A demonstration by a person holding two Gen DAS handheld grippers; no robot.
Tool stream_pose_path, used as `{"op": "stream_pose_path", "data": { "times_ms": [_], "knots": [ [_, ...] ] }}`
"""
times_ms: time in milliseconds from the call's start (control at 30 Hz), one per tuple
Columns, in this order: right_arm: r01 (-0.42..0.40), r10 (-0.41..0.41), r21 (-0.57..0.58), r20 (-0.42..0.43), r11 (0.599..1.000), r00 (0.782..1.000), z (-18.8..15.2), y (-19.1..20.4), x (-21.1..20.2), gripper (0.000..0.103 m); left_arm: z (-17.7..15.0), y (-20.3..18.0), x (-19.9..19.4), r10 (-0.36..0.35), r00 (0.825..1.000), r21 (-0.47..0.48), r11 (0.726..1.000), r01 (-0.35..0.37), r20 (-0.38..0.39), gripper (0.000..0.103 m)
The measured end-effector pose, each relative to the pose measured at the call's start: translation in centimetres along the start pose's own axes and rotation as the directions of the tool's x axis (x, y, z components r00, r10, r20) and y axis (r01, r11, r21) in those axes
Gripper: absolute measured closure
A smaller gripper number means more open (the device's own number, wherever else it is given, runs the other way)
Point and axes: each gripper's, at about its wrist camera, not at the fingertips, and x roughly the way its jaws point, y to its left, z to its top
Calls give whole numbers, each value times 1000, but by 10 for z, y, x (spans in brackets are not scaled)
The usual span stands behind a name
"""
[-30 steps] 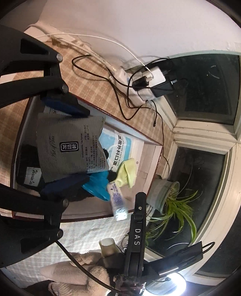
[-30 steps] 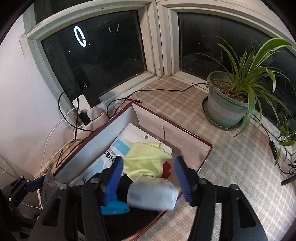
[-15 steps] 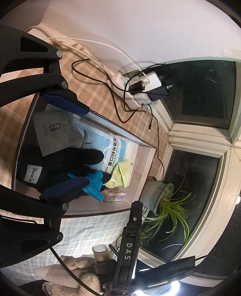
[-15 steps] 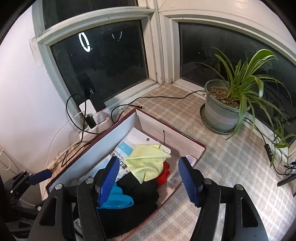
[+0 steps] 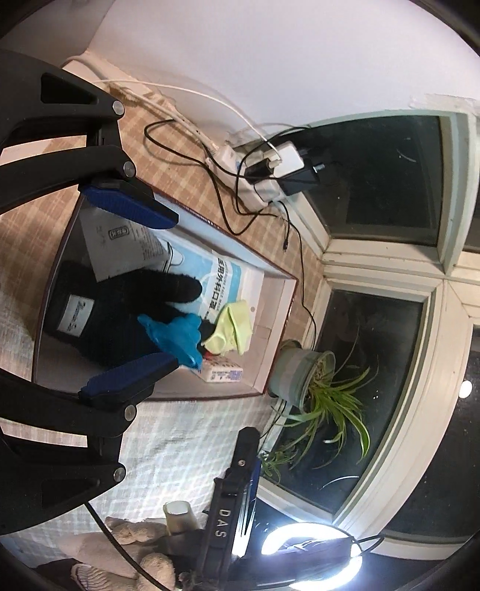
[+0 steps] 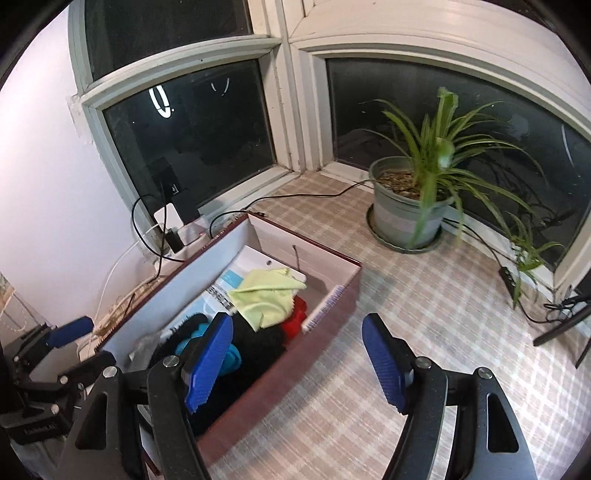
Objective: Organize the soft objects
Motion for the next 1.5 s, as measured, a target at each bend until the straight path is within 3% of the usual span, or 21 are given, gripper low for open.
{"op": "stream_pose_path", "data": {
  "times_ms": [133,767,1500],
  "knots": [
    [19,-19,0,10,1000,1000,-12,-9,-16,28,-2,-13,-5,-3,1000,11,1000,3,5,34],
    [86,-89,51,68,995,994,-70,-52,-102,21,-14,-70,-32,-12,999,61,998,9,39,29],
    [52,-55,27,137,998,989,-126,-56,-176,17,-47,-114,-91,55,993,68,996,-62,101,29]
  ]
}}
